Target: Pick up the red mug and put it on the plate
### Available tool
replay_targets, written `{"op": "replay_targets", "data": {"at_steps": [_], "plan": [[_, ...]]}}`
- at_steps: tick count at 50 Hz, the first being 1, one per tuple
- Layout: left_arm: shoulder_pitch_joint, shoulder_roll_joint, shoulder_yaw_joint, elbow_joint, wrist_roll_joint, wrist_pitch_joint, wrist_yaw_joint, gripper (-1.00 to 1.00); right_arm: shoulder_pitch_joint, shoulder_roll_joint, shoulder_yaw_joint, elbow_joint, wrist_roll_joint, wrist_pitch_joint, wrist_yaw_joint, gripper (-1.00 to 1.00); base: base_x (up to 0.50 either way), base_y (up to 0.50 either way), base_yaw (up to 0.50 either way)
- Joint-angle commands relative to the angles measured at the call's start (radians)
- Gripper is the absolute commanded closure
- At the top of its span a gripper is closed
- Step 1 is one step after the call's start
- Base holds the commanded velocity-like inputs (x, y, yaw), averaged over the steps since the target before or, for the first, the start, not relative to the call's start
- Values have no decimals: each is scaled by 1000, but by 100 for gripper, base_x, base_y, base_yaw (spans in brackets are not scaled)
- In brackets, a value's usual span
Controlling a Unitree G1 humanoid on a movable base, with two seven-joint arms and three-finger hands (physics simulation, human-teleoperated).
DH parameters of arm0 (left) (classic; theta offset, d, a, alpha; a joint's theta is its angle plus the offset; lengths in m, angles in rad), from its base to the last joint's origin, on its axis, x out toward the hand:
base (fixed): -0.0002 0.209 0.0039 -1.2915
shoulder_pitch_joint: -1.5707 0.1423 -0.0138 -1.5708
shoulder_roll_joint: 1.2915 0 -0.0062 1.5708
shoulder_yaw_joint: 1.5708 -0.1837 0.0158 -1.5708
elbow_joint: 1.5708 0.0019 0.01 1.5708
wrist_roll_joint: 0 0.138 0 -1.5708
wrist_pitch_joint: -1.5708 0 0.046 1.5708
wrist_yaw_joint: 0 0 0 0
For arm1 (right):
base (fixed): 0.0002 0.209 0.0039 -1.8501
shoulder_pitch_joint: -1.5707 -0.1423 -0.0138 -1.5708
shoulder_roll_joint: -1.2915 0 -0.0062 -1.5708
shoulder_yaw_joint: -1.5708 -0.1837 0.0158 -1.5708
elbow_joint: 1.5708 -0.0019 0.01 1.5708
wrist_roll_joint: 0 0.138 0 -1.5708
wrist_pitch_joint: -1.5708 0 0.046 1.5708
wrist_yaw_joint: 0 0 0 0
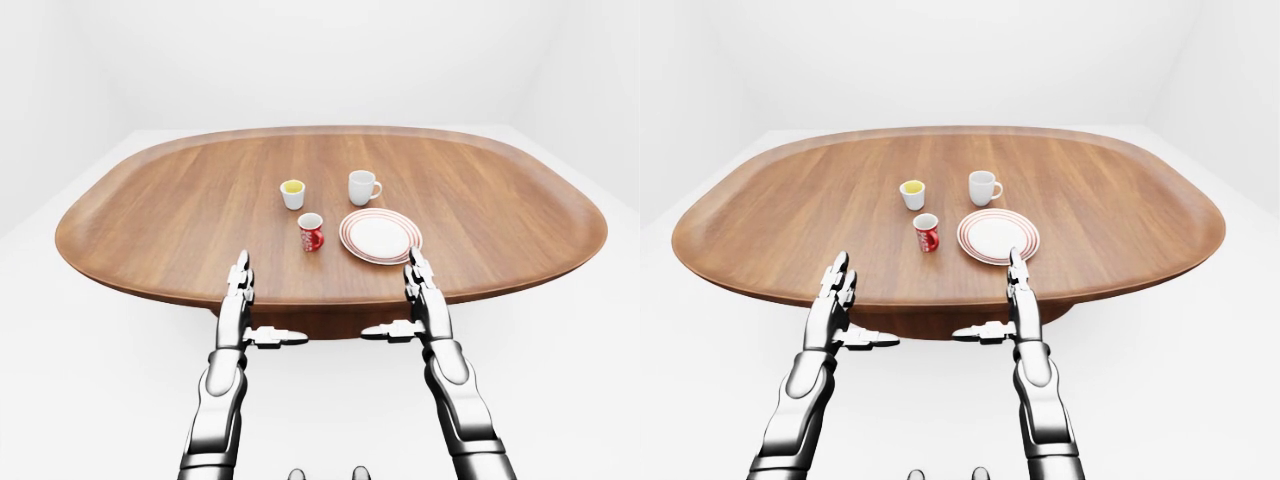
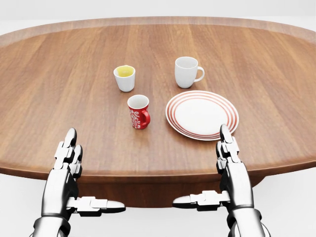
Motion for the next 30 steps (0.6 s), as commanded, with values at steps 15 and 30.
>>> {"op": "replay_targets", "data": {"at_steps": [15,30], "plan": [[-7,3,5,-12,-3,32,-8,-100,-22,-4,-12,16,18,21,-2,-100,0,0,0],[-115,37,46,-83,-11,148,2,-100,-161,-37,-43,-71,-20,87,-34,-100,0,0,0]]}}
